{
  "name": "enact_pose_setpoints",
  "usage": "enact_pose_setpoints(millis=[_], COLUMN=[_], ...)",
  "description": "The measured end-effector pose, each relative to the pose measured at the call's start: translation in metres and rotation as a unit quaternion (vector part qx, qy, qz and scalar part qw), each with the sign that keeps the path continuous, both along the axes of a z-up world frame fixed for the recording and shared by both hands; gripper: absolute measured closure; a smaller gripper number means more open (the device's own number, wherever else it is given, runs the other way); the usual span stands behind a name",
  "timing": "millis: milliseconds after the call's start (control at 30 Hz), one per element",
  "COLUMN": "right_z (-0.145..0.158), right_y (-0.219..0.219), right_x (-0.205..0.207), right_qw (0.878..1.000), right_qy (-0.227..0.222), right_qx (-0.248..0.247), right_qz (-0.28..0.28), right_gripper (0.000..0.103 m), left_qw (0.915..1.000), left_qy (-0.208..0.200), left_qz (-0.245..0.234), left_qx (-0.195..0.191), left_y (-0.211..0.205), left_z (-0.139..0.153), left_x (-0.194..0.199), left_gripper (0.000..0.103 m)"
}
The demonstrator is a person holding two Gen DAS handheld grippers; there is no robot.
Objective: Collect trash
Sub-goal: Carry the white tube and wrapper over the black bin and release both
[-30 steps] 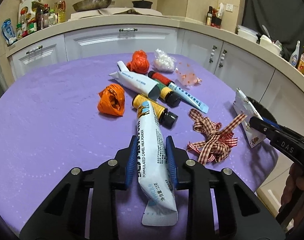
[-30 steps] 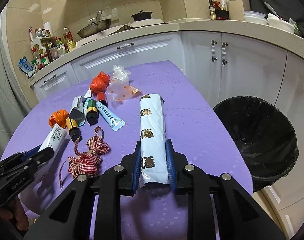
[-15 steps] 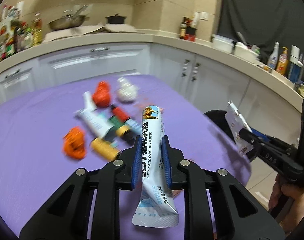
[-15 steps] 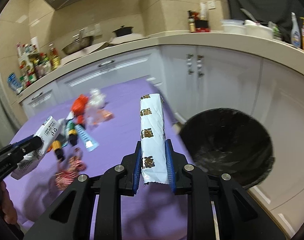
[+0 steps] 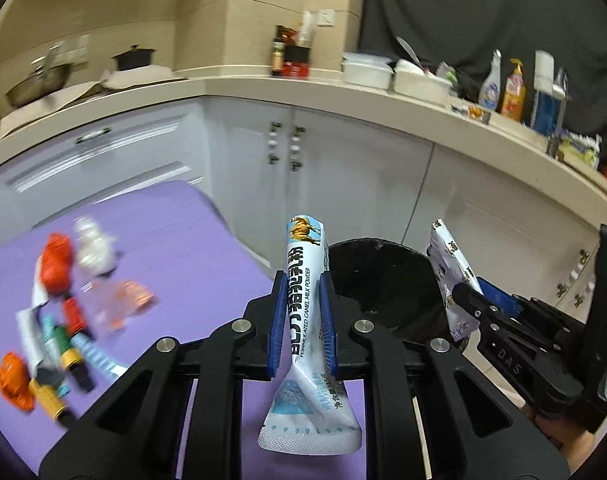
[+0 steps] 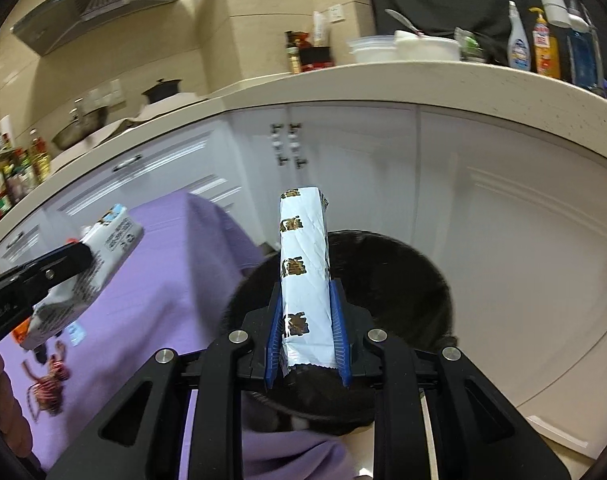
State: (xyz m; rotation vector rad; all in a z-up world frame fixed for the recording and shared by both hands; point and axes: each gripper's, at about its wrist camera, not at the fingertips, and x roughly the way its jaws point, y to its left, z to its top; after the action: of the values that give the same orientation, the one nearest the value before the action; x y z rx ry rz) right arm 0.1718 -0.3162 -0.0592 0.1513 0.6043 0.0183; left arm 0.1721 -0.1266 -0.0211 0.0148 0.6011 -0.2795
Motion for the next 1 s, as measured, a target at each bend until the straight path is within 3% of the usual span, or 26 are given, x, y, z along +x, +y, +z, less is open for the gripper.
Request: enact_pose_setpoints(millis=[333, 400, 467, 500, 533, 667, 1000], right_z=[-0.031, -0.037, -0.043, -0.044, -0.045, -0.045, -0.023], right_y=[-0.029, -0.034, -0.037, -0.038, -0.039, -0.043, -0.023], right_x=[0.037, 0.043, 0.049, 0.051, 0.051, 0.050, 0.029], right_qw=[0.999, 0.999, 0.999, 0.999, 0.999, 0.998, 0.999], right_qy=[0.027, 0.032, 0.037, 0.037, 0.038, 0.039, 0.021], right_qx=[0.013, 0.014, 0.014, 0.014, 0.013, 0.016, 0.014], right_qz=[-0.022, -0.027, -0.031, -0.034, -0.035, -0.040, -0.020], right_gripper=[0.078, 0.074, 0.063, 0.063, 0.063, 0.062, 0.061], left_qw=[0.9972, 0.9966, 0.9959, 0.9954, 0.9953, 0.9961, 0.9976], left_qy=[0.060, 0.067, 0.074, 0.081, 0.085, 0.079, 0.061], left_qz=[-0.022, -0.019, -0.017, -0.015, -0.014, -0.013, 0.008], left_qx=[0.038, 0.044, 0.050, 0.048, 0.044, 0.039, 0.032], left_y=[-0.064, -0.069, -0.073, -0.074, -0.073, -0.071, -0.040], left_z=[-0.043, -0.050, -0.056, -0.058, -0.059, -0.056, -0.034], left_x=[0.062, 0.070, 0.078, 0.081, 0.083, 0.082, 0.053], left_gripper=[0.086, 0.083, 0.073, 0.067, 0.058, 0.055, 0.054])
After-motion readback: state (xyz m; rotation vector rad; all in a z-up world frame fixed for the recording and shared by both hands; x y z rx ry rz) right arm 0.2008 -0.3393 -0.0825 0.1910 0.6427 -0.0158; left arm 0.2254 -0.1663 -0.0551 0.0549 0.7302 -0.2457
